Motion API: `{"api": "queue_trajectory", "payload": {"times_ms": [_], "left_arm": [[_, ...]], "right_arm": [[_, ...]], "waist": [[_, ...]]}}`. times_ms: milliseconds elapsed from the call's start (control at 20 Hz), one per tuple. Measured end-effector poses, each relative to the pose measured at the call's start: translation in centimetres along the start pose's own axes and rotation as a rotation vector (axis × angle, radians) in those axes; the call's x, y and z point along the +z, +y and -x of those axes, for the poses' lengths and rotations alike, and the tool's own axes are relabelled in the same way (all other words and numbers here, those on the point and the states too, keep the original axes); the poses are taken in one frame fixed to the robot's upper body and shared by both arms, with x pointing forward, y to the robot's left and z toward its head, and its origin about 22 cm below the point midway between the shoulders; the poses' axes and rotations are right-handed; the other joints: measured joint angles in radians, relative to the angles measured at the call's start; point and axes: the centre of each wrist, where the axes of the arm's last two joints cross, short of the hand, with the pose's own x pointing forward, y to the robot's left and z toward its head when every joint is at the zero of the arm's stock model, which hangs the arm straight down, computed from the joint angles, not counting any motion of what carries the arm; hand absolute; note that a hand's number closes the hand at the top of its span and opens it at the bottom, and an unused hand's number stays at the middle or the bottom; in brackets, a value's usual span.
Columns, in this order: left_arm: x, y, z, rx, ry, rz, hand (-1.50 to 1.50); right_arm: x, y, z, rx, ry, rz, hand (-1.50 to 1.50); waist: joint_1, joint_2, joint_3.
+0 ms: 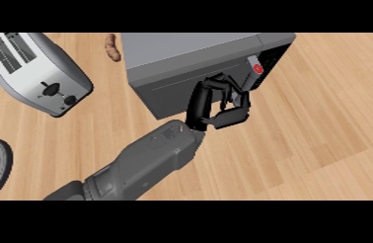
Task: Pick up the milk, place it into the microwave and close the microwave
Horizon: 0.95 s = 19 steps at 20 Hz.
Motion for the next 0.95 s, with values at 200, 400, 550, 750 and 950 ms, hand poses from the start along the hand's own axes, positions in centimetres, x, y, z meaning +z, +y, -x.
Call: {"api": "queue_trajectory", "payload": {"times_ms": [200, 400, 550, 750, 950], "left_arm": [[-0.1, -0.2, 0.0, -0.024, 0.023, 0.006, 1.5], [-0.1, -0.4, 0.0, -0.041, 0.048, 0.011, 1.5], [0.0, -0.6, 0.0, -0.043, 0.066, 0.017, 1.5], [0.1, -0.8, -0.1, -0.014, 0.087, 0.029, -1.5], [0.2, -0.8, 0.0, 0.006, 0.101, 0.045, -1.5]], "right_arm": [[-0.1, 0.0, -0.2, -0.014, -0.007, -0.027, -1.5], [-0.1, 0.0, -0.7, -0.016, -0.011, -0.039, -1.5], [0.1, -0.1, -1.0, -0.01, -0.011, -0.033, -1.5], [0.4, -0.1, -1.5, -0.005, -0.006, -0.026, -1.5], [0.8, 0.0, -1.7, -0.009, 0.001, -0.017, -1.5]], "waist": [[0.006, -0.003, -0.001], [0.011, -0.008, -0.003], [0.022, -0.01, -0.005], [0.041, -0.013, -0.007], [0.05, -0.015, -0.009]]}}
